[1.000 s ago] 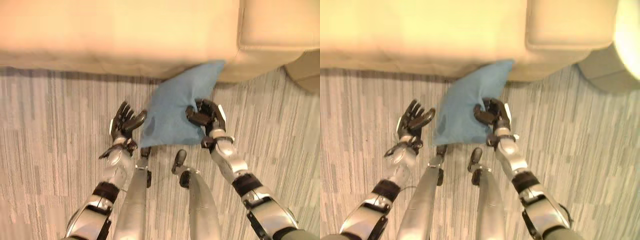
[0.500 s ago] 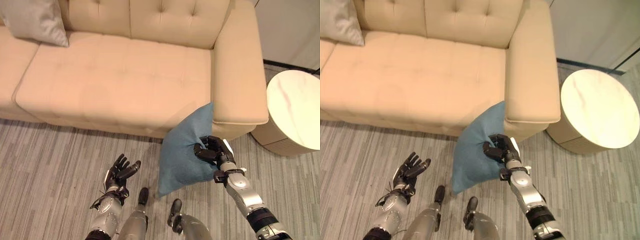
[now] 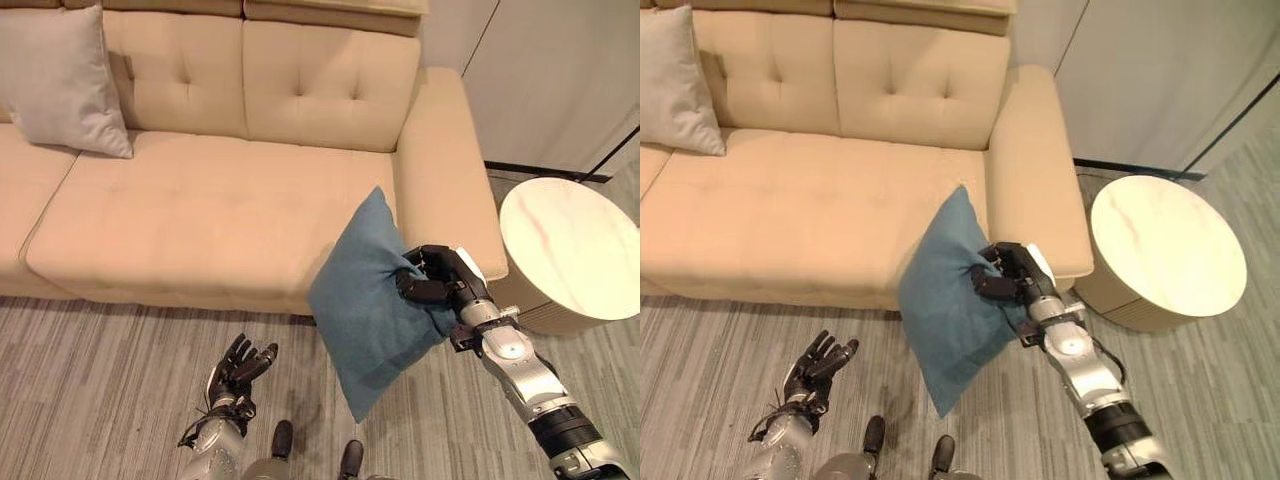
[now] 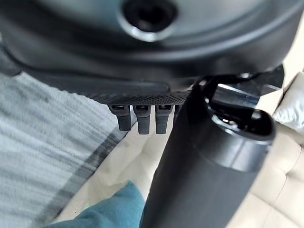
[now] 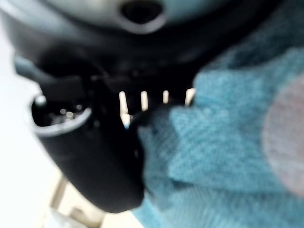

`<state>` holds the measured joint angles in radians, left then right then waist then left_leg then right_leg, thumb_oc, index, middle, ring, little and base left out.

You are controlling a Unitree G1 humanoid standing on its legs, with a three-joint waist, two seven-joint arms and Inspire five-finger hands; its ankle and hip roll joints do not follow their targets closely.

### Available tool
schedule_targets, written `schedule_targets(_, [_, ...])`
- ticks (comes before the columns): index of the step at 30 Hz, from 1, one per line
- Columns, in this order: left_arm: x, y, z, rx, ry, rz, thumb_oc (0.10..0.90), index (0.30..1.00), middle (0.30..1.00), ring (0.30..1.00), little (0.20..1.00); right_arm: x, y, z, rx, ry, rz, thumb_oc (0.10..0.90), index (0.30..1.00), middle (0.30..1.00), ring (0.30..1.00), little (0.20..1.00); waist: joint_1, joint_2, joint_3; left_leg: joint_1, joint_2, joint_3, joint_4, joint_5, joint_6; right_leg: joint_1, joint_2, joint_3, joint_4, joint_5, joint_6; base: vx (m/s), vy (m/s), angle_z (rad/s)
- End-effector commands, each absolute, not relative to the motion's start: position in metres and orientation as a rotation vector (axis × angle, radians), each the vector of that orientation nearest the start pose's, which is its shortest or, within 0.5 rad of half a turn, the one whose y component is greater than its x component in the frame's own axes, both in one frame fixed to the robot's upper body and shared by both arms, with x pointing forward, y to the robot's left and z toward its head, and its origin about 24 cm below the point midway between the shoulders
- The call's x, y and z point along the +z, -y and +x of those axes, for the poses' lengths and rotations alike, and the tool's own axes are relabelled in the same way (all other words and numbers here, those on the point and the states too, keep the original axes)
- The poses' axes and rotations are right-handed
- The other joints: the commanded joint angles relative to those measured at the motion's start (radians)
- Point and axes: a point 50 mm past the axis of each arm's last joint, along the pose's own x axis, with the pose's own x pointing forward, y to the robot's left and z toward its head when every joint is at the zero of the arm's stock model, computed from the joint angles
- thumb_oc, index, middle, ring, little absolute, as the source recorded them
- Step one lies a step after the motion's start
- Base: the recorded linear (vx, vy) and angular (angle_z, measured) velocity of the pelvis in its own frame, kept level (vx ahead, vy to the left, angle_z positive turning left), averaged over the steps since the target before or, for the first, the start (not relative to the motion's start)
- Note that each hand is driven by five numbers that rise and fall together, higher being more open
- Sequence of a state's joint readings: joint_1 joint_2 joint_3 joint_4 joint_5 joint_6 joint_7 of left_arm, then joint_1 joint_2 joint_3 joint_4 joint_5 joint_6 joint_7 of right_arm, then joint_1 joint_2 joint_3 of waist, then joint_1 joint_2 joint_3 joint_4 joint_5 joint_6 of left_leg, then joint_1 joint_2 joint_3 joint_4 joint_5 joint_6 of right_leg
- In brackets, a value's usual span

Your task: Pick up all the scattered cushions and arrange them neatly on the sofa.

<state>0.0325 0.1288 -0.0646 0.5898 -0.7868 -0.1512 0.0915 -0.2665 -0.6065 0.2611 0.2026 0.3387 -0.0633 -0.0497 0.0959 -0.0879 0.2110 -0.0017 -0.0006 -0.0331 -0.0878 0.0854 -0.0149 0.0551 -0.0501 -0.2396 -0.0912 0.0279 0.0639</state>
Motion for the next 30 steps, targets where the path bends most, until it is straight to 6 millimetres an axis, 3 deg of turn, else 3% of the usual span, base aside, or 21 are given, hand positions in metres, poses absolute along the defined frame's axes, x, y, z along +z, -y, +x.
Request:
schedule_targets(1, [-0.086, -0.192, 0.201, 0.343, -0.451, -0.58, 0.8, 0.9, 0.9, 0.9, 0.9, 0.192, 0.196, 0.308, 0.129, 0.608, 0.039, 0.4, 0.3, 0.3, 0.3, 0.3, 0.019, -0.052, -0.225, 0.022, 0.027, 0.009, 0.022, -0.107, -0.056, -0.035, -0.053, -0.028, 0.077, -0.016, 0.075, 0.0, 0.0, 0.0])
schedule_targets(8, [-0.082, -0.187, 0.208, 0.324, -0.434, -0.611, 0.8, 0.9, 0.9, 0.9, 0.9, 0.213, 0.181, 0.309, 0.198, 0.696, 0.206, 0.4, 0.3, 0.3, 0.3, 0.3, 0.029, -0.066, -0.247, 0.04, 0.03, 0.021, 0.01, -0.109, -0.057, -0.028, -0.051, -0.022, 0.068, -0.004, 0.078, 0.0, 0.004, -0.04])
schedule_targets(13, [-0.074, -0.176, 0.221, 0.33, -0.392, -0.69, 0.8, 0.9, 0.9, 0.9, 0.9, 0.253, 0.152, 0.302, 0.324, 0.849, 0.334, 0.4, 0.3, 0.3, 0.3, 0.3, 0.046, -0.096, -0.27, 0.049, 0.034, 0.043, 0.001, -0.113, -0.056, -0.032, -0.053, -0.016, 0.058, 0.015, 0.084, -0.01, -0.001, -0.22])
schedule_targets(20, [-0.012, -0.14, 0.276, 0.13, -0.168, -0.728, 0.8, 0.9, 0.9, 0.9, 0.9, 0.267, 0.113, 0.281, 0.496, 0.932, 0.476, 0.4, 0.3, 0.3, 0.3, 0.3, 0.032, -0.102, -0.287, 0.058, 0.037, 0.046, 0.001, -0.117, -0.055, -0.03, -0.055, -0.012, 0.061, 0.013, 0.079, 0.0, -0.009, -0.08])
schedule_targets(30, [0.042, -0.108, 0.306, -0.063, 0.002, -0.693, 0.8, 0.9, 0.9, 0.9, 0.9, 0.26, 0.093, 0.278, 0.582, 0.897, 0.498, 0.4, 0.3, 0.3, 0.3, 0.3, 0.002, -0.081, -0.298, 0.05, 0.033, 0.053, 0.001, -0.118, -0.054, -0.036, -0.064, -0.012, 0.05, 0.024, 0.083, 0.0, 0.0, 0.0])
